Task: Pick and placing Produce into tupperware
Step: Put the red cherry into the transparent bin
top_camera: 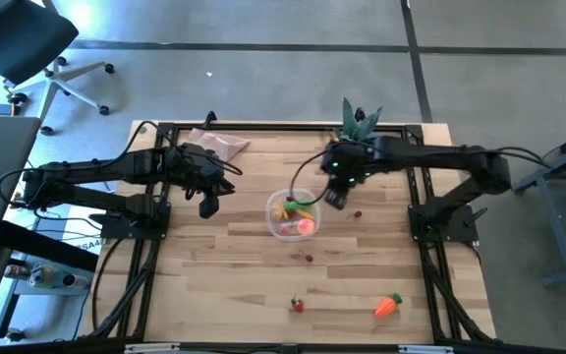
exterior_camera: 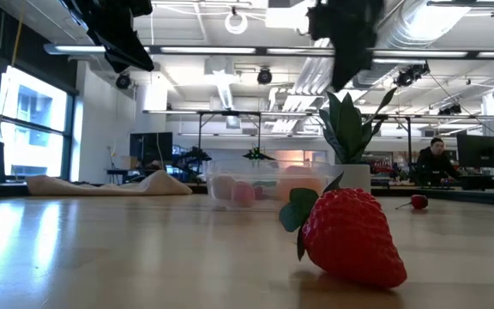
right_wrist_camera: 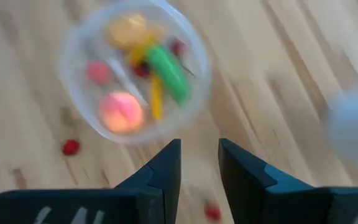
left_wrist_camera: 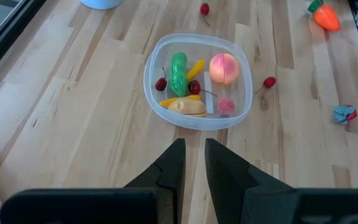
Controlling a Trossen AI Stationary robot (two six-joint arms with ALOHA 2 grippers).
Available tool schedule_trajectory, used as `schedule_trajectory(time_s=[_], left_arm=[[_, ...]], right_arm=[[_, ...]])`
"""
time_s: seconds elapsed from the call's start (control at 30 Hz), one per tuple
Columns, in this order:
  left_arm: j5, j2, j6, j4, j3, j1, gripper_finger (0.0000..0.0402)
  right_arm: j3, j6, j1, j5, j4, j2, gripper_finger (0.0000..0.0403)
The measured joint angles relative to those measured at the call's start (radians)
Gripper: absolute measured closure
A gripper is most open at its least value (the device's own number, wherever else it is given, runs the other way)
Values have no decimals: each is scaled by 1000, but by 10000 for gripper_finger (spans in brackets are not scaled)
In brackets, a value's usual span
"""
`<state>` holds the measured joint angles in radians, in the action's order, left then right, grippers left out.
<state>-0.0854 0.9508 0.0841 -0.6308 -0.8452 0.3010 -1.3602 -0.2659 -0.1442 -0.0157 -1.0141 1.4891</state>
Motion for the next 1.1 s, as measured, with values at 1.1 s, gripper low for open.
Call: schedule_trajectory(time_s=[1.1], left_arm=[[0,0,0,0,0,0,350]], right_arm=[[624,534,45,-5,161,-212,304]])
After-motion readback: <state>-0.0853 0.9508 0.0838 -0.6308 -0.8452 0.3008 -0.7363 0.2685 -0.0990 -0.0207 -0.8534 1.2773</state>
